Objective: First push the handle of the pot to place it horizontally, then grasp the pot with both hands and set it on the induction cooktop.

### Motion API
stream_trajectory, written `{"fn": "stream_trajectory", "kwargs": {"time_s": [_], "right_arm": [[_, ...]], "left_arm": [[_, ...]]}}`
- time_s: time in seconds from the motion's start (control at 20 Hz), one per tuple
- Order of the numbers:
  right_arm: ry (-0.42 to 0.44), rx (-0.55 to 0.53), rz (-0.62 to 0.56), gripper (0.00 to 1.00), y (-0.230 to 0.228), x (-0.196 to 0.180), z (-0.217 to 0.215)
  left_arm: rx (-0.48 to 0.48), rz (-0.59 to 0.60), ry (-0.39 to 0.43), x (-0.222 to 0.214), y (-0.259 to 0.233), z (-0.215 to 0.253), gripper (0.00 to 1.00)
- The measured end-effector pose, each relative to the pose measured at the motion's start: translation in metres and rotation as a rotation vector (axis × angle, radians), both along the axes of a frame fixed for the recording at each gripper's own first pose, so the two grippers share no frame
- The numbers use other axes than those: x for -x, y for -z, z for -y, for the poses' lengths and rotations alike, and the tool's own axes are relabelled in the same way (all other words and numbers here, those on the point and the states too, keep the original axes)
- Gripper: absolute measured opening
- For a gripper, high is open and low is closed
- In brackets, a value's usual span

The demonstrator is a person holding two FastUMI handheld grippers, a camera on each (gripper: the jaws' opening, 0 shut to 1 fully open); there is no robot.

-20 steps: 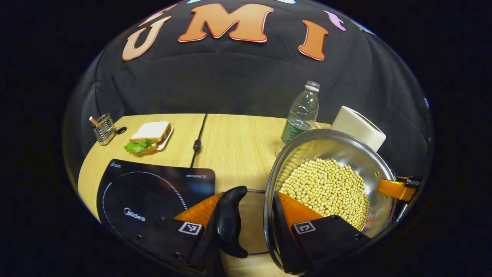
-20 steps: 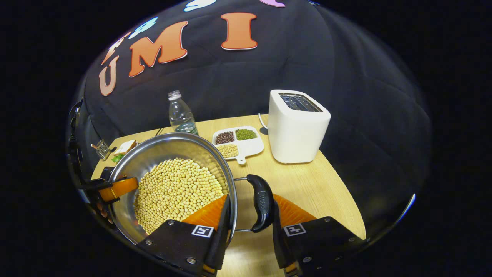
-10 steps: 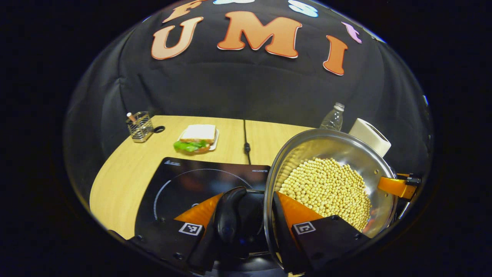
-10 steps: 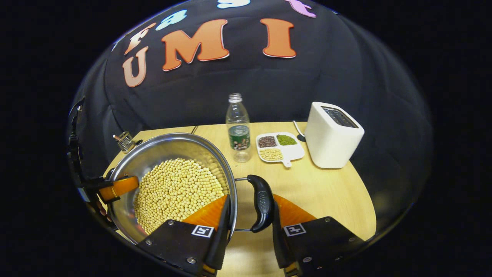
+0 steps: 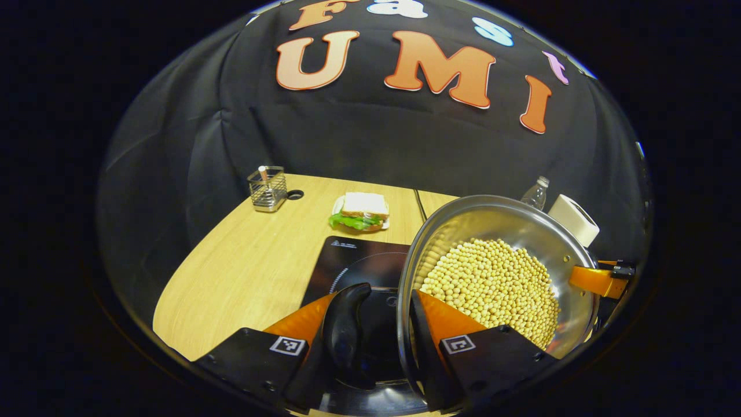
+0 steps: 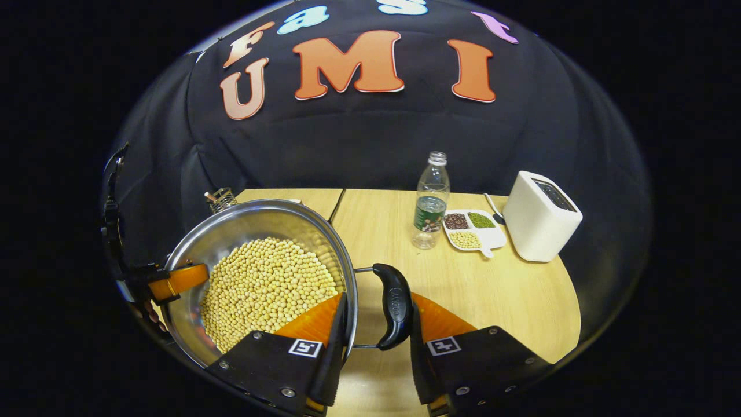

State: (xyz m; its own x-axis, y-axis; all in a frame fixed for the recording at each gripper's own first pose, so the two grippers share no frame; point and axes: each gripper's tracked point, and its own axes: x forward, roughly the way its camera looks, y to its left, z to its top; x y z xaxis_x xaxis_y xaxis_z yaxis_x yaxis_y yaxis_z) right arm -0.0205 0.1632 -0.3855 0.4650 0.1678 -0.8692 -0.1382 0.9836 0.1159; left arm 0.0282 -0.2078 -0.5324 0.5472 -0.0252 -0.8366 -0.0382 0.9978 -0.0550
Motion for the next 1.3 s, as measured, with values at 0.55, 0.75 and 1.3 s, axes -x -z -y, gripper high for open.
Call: {"fn": "stream_trajectory", "kwargs": {"time_s": [0.55, 0.75, 1.3], "right_arm": [[-0.047, -0.015, -0.011, 0.51, 0.005, -0.016, -0.069], [-0.05, -0.006, -0.035, 0.51, 0.016, -0.02, -0.081], [-0.054, 0.007, -0.114, 0.52, 0.056, -0.025, -0.091]], "left_arm": [[-0.009, -0.004, -0.041, 0.006, 0.002, 0.003, 0.74], [0.003, -0.034, -0.042, 0.008, 0.007, 0.004, 0.74], [0.01, -0.098, -0.023, 0.008, 0.013, 0.006, 0.68]]}}
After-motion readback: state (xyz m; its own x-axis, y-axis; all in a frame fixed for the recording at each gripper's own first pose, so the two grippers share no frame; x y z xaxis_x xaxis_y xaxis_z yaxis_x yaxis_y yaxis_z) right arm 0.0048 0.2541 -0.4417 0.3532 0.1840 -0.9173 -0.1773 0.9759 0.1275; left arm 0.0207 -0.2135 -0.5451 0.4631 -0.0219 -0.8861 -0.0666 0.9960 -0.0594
